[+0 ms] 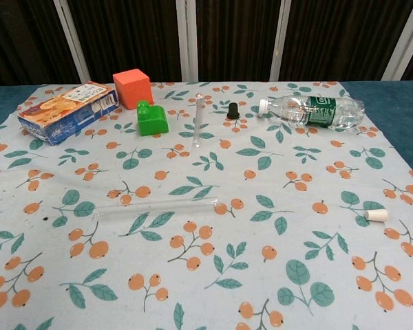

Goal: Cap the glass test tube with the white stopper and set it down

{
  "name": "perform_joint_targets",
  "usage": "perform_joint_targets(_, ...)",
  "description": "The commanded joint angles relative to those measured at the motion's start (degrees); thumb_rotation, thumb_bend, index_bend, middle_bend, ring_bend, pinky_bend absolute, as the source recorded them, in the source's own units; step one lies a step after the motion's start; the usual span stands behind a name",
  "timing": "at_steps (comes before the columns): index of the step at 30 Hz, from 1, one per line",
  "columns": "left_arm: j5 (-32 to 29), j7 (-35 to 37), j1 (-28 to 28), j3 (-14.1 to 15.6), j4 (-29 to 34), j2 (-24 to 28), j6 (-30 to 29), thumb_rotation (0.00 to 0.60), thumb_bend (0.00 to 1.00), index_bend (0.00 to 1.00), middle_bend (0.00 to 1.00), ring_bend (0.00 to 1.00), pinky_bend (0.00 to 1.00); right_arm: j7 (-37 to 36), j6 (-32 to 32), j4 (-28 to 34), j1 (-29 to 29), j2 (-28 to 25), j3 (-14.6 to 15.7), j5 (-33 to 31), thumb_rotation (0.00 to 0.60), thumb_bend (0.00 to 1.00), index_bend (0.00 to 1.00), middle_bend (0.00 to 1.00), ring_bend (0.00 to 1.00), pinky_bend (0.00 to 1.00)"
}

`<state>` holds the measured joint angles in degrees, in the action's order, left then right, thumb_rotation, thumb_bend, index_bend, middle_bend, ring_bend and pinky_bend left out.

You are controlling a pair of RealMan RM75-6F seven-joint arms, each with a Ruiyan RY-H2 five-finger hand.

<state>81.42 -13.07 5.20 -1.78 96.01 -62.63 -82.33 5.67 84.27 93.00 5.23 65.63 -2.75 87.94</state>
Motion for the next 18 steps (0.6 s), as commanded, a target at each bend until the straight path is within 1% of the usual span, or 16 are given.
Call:
perform_joint_targets(1, -0.1, 0.1, 0.0, 0.0, -0.1, 0.1, 0.1, 0.600, 0.07, 0.03, 0.00, 0.00, 0.00, 0.0, 0.0, 0.1, 0.0, 0.0, 0.0, 0.0, 0.600, 0.27, 0.00, 0.00, 0.00, 0.00)
perform_joint_targets(12, -0.1, 0.3, 0.0, 0.1, 0.1, 0.2, 0.2, 0.600, 0.06, 0.04, 0.00, 0.00, 0.00, 0.0, -0.3, 0.4, 0.1, 0.1, -0.1, -0.5, 0.600, 0.27, 0.00, 0.00, 0.00, 0.00)
perform_joint_targets(18, -1.4, -0.2, 0.8, -0.4, 0.6, -0.2, 1.8, 0.600, 0.06, 0.06, 0.00, 0.00, 0.00, -0.6, -0.8, 0.7, 0.1, -0.1, -0.2, -1.1, 0.600, 0.27, 0.00, 0.00, 0.00, 0.00)
